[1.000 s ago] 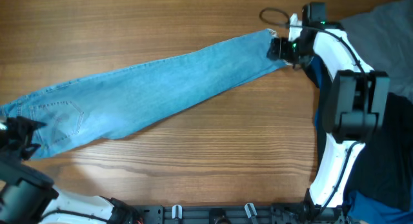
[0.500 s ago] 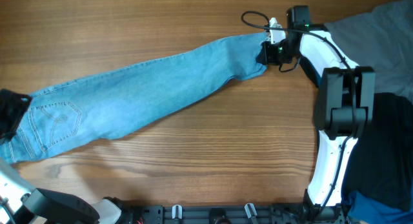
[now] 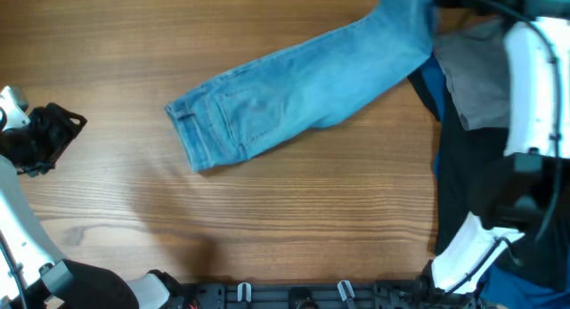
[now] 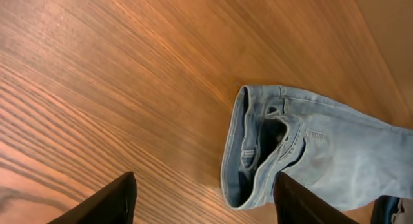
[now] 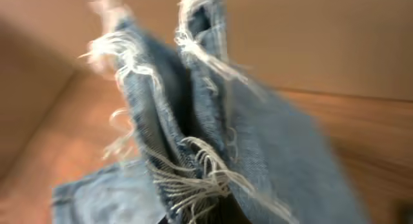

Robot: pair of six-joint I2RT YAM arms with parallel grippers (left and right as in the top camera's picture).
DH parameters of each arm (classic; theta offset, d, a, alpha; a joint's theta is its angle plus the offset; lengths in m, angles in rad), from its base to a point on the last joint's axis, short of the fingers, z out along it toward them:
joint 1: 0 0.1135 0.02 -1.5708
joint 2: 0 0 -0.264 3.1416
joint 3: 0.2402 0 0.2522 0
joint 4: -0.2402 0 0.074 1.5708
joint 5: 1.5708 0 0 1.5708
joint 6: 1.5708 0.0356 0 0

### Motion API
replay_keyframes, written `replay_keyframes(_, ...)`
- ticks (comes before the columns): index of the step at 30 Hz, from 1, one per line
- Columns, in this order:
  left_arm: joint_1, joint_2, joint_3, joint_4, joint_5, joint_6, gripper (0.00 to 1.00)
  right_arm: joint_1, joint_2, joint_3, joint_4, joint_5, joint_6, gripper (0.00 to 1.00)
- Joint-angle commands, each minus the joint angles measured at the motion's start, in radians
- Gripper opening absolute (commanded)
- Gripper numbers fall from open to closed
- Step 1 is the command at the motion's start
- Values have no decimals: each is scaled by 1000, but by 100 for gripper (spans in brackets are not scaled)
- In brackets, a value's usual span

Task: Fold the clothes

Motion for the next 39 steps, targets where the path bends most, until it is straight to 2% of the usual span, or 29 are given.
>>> replay_keyframes(1,-5,-19,18,-23,-6,19,68,185,10,3,26,-51,7,4)
replay_keyframes(6,-5,-19,18,-47,-6,19,68,463,13,3,-3,111,33,4)
replay_keyframes(9,-5,-19,18,-64,-6,19,68,623,21,2,-37,278,34,4)
replay_keyframes(12,-5,-19,18,-64,-6,19,68,694,53,2,-30,360,36,4)
replay_keyframes(19,-5,-19,18,-68,-6,19,68,819,192,2,-117,351,60,4)
replay_keyframes(23,-5,-19,18,-66,-6,19,68,875,218,2,-80,253,17,23)
replay_keyframes(24,-5,-19,18,-64,-6,19,68,886,219,2,-77,253,-9,48)
replay_keyframes(27,-5,-19,18,-61,-6,19,67,881,209,3,-80,260,-55,51)
replay_keyframes(30,-9,-19,18,-61,3,19,62,816,172,3,-79,423,27,51)
replay_keyframes(32,-40,-18,18,-60,58,67,57,735,164,3,-92,484,115,41)
replay_keyframes(34,-102,-18,18,-59,124,113,48,614,164,3,-134,484,206,31)
replay_keyframes(36,-180,-16,18,-48,133,124,41,503,164,3,-161,473,252,32)
replay_keyframes(37,-235,-14,18,-37,131,135,42,437,164,3,-172,414,227,40)
replay_keyframes(38,-277,-12,18,-34,121,153,60,385,164,3,-186,329,170,50)
replay_keyframes(39,-315,-9,18,-34,92,152,65,338,164,3,-211,202,103,54)
